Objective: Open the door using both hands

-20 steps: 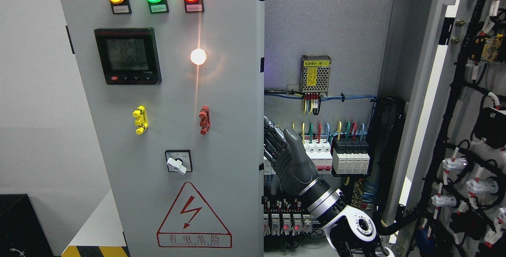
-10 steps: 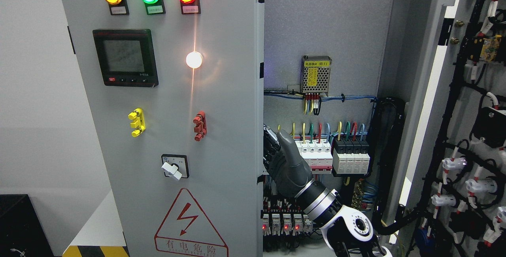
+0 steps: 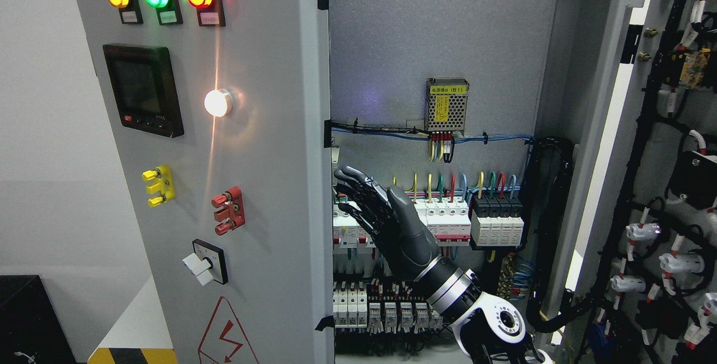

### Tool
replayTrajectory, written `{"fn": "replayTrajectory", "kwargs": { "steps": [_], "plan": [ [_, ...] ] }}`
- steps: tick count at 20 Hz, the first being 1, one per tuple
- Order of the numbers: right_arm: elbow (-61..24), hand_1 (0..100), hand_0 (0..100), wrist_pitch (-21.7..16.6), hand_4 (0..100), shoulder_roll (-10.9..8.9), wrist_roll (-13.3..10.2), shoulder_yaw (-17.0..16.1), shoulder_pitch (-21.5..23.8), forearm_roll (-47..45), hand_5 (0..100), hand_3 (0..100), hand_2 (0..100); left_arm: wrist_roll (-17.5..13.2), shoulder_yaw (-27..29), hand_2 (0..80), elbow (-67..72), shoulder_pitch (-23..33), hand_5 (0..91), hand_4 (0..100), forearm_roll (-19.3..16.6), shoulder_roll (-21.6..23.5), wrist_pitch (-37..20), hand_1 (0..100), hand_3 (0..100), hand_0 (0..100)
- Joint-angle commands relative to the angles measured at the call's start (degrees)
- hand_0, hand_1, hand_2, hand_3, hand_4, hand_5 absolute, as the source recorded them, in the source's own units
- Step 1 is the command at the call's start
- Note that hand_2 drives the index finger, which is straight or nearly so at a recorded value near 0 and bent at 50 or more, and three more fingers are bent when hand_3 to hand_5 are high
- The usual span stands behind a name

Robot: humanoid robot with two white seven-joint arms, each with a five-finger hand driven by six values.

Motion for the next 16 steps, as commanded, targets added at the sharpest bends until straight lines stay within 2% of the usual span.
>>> {"fn": "replayTrajectory", "kwargs": {
  "steps": [1, 4, 7, 13, 16],
  "plan": [
    [-1.89, 0, 19, -0.15, 0, -0.16, -0.11, -0.95, 1.8, -2.25, 0, 0, 0, 0.06, 0.0, 0.0, 0.0, -0.17, 0.0, 0, 0.0, 0.0, -0.05, 0, 0, 0],
    [-3.82, 0, 19, -0.24, 0, -0.25, -0.02, 1.5, 3.39, -2.26, 0, 0, 0, -0.03, 0.0, 0.0, 0.0, -0.17, 0.0, 0, 0.0, 0.0, 0.04, 0, 0, 0],
    [-6.54, 0, 19, -0.42, 0, -2.18, 0.06, 4.41, 5.76, -2.26, 0, 0, 0, -0.03, 0.0, 0.0, 0.0, -0.17, 0.0, 0, 0.0, 0.0, -0.05, 0, 0, 0],
    [-10.06, 0, 19, -0.51, 0, -2.97, 0.15, 8.72, 10.94, -2.34, 0, 0, 0, 0.06, 0.0, 0.0, 0.0, -0.17, 0.0, 0, 0.0, 0.0, 0.04, 0, 0, 0],
    [-11.65, 0, 19, -0.51, 0, -3.85, 0.15, 11.7, 11.83, -2.34, 0, 0, 0, 0.06, 0.0, 0.0, 0.0, -0.17, 0.0, 0, 0.0, 0.0, -0.05, 0, 0, 0]
  ]
}}
